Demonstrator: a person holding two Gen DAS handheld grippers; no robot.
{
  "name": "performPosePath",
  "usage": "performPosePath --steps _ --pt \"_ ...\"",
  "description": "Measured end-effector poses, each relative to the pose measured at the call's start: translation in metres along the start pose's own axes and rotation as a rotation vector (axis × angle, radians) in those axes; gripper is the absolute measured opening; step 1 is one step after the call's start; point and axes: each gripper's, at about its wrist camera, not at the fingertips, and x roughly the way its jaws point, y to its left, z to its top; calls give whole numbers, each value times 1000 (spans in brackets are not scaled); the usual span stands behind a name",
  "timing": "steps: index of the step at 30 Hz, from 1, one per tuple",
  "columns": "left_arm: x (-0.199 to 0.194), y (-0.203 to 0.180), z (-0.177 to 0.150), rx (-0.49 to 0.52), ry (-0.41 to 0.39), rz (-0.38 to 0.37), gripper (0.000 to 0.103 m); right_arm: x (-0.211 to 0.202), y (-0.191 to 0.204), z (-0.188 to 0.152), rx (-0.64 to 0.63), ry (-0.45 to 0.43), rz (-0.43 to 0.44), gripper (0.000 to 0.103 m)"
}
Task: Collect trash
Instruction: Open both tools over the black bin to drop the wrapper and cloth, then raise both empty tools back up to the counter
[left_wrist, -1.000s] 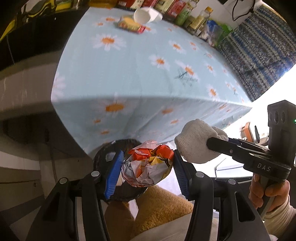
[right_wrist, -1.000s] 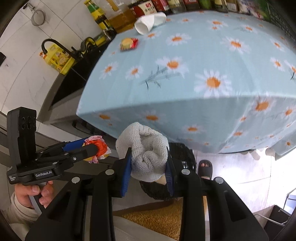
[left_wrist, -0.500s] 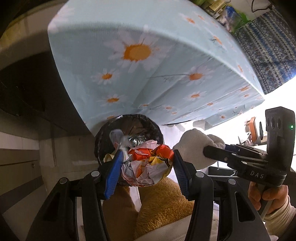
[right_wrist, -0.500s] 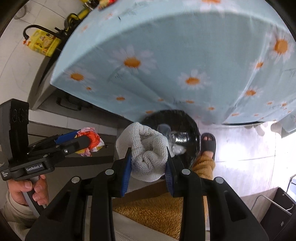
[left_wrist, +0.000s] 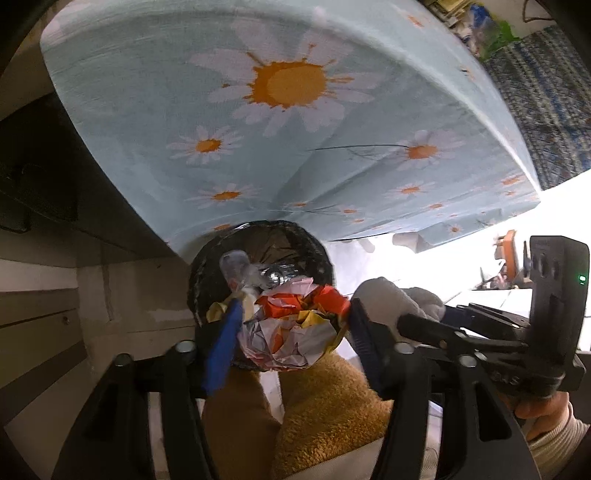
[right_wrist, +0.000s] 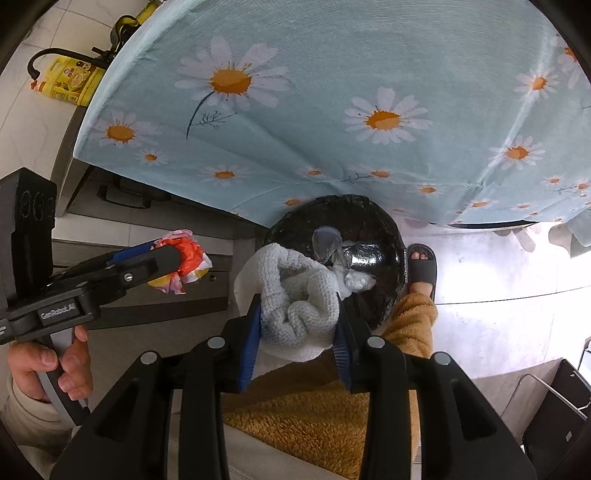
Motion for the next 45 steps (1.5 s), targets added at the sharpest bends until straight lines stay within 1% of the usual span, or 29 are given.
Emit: performPosePath --steps 1,2,4,5,14,19,30,34,36,38,45 --pt "2 0 1 -2 9 6 61 1 -1 1 6 3 7 51" --pt "3 1 1 -5 11 9 62 2 -3 2 19 4 15 56" --pt "4 2 1 -14 17 12 70 4 -4 3 33 11 20 56" --pt "4 3 2 -17 19 11 71 4 -5 4 33 12 16 56" --pt "0 7 7 -31 14 8 71 0 -7 6 49 6 8 56" --pt "-14 11 9 -30 -18 -2 71 -10 -4 12 51 -17 1 56" --pt "-59 10 11 -23 -133 -39 71 -47 23 28 -12 -111 -12 56" --pt "-74 7 9 -12 -166 -58 71 -63 33 31 -32 -151 -15 56" --pt "-82 5 7 -12 -180 -84 71 -69 37 31 -43 -168 -19 56" --pt "-87 4 6 -7 -196 -89 71 -74 41 32 -53 -182 -24 58" --pt "-107 -3 10 5 -238 -124 71 -93 53 29 -76 -238 -46 58"
